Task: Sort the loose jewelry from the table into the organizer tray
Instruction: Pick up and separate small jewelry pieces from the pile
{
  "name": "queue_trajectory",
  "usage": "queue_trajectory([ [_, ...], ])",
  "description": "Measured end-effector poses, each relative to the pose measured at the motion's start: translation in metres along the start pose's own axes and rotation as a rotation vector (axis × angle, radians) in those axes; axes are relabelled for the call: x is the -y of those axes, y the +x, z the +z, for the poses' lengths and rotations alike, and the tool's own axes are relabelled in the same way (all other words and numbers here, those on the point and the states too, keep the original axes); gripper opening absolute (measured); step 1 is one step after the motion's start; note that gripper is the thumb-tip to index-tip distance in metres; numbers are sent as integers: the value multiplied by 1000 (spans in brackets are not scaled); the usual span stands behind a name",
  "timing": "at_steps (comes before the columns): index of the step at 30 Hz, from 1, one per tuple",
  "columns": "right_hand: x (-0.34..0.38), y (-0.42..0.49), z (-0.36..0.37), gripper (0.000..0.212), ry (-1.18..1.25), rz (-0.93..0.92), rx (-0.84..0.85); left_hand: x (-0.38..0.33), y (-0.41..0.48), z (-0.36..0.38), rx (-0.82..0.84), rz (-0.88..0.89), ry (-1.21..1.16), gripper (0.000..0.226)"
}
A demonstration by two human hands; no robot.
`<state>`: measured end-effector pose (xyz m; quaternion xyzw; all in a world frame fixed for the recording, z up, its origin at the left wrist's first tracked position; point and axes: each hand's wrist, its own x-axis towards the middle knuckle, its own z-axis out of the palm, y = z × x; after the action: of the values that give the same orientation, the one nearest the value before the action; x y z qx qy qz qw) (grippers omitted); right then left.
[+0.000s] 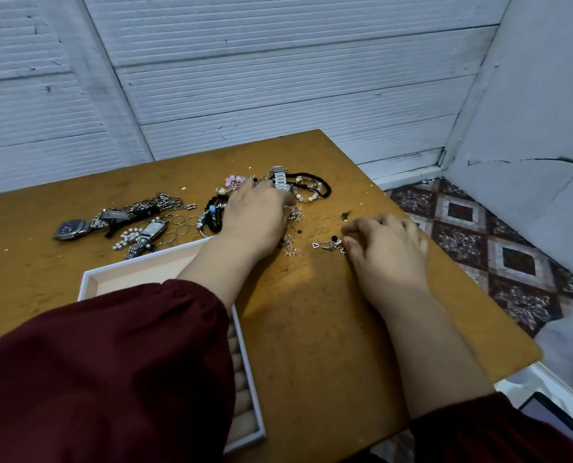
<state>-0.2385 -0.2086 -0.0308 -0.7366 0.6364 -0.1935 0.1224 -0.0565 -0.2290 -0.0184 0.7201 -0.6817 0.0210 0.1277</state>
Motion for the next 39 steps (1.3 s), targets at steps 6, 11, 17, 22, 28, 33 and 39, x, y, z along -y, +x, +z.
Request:
queue_trajectory([
  [6,0,2,0,30,14,4,5,-6,11,1,-19,-17,73,23],
  [11,-1,2,0,30,35,10,8,-5,12,-4,-3,-54,18,15],
  [17,3,0,-13,28,80,-27,1,5,10,-10,-24,-163,-201,17],
  [22,18,18,-30,28,88,-117,-11,13,12,-14,9,-246,-452,9],
  [28,32,47,-13,20,181,-88,31,18,3,-28,16,-277,-784,19],
  [33,42,54,6,16,206,-94,59,38,-5,-34,-81,-404,-1054,15],
  [39,68,62,21,17,181,-143,62,65,-10,-39,-202,-481,-1195,18],
])
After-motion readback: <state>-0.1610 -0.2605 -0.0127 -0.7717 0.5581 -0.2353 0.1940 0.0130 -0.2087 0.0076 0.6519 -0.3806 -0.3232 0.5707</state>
